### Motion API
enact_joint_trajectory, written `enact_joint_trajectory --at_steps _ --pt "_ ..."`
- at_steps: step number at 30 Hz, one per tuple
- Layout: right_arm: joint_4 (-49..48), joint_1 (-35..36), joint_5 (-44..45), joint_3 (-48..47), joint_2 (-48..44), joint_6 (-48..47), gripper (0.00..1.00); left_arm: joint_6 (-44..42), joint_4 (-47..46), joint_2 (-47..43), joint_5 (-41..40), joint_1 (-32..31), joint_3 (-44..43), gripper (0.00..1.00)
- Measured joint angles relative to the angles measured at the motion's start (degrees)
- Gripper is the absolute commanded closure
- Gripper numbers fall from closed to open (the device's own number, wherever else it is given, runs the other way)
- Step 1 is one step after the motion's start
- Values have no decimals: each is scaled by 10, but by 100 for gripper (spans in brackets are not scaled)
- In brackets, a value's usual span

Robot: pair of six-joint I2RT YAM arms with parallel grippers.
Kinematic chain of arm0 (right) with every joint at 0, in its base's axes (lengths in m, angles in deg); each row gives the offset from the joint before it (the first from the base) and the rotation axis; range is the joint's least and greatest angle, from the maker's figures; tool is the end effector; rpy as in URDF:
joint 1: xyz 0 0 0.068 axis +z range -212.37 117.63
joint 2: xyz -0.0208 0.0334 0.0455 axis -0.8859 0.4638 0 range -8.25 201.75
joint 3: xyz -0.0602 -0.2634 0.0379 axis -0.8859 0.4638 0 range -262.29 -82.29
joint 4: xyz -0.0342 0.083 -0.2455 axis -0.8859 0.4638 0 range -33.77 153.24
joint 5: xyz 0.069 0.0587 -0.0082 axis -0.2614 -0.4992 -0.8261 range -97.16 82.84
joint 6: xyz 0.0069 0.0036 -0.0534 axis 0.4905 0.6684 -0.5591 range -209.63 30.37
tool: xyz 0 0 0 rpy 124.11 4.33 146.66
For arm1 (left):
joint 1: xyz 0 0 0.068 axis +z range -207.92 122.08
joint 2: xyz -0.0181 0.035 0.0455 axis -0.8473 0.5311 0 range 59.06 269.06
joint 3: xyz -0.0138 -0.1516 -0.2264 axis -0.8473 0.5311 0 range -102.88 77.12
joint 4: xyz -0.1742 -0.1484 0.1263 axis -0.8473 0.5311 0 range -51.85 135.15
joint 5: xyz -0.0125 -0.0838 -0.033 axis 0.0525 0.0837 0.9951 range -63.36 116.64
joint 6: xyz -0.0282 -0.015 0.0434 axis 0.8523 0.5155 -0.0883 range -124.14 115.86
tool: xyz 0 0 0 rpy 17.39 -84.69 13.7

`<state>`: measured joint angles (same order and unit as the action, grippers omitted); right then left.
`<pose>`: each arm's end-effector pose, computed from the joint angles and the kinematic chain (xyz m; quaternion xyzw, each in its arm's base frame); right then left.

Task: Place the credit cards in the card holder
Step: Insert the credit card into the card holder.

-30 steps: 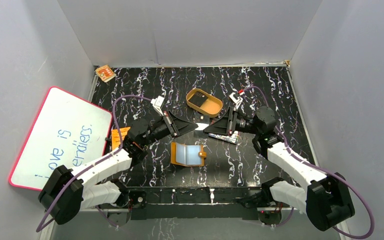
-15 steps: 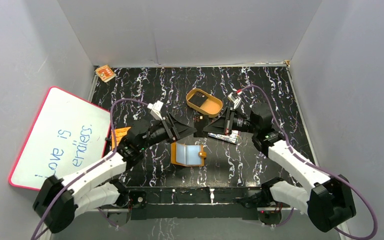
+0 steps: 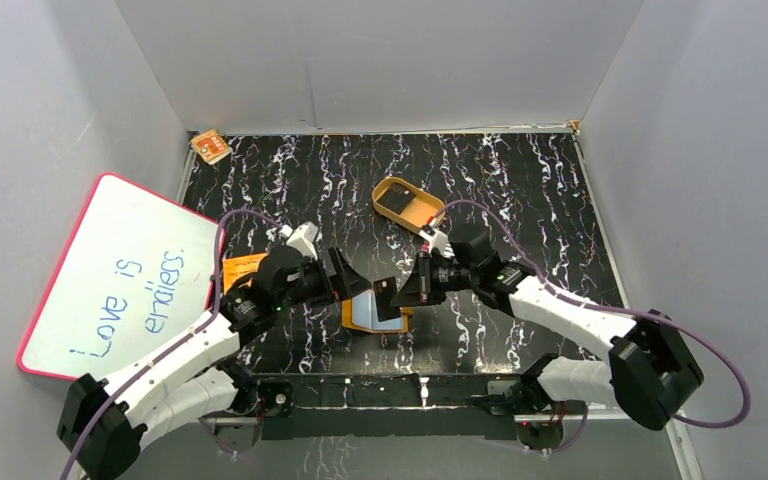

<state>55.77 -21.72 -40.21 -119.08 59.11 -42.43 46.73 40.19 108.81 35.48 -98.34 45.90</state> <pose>0.1768 0.1774 0.2322 -0.0944 0.8374 0.5095 0.1737 0.1510 -0.1359 0.2558 -0.0310 0.8202 -0.4502 0.3517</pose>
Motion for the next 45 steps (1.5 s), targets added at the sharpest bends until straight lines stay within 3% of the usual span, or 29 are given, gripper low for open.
enact_joint_trajectory --at_steps 12,25,45 --pt "-41 17 57 3 92 28 100 -15 54 94 -57 0 12 21" --pt "-64 18 55 26 147 30 100 2 56 146 -70 0 46 34" --pt "-116 18 13 26 209 33 100 28 28 146 -74 0 67 47"
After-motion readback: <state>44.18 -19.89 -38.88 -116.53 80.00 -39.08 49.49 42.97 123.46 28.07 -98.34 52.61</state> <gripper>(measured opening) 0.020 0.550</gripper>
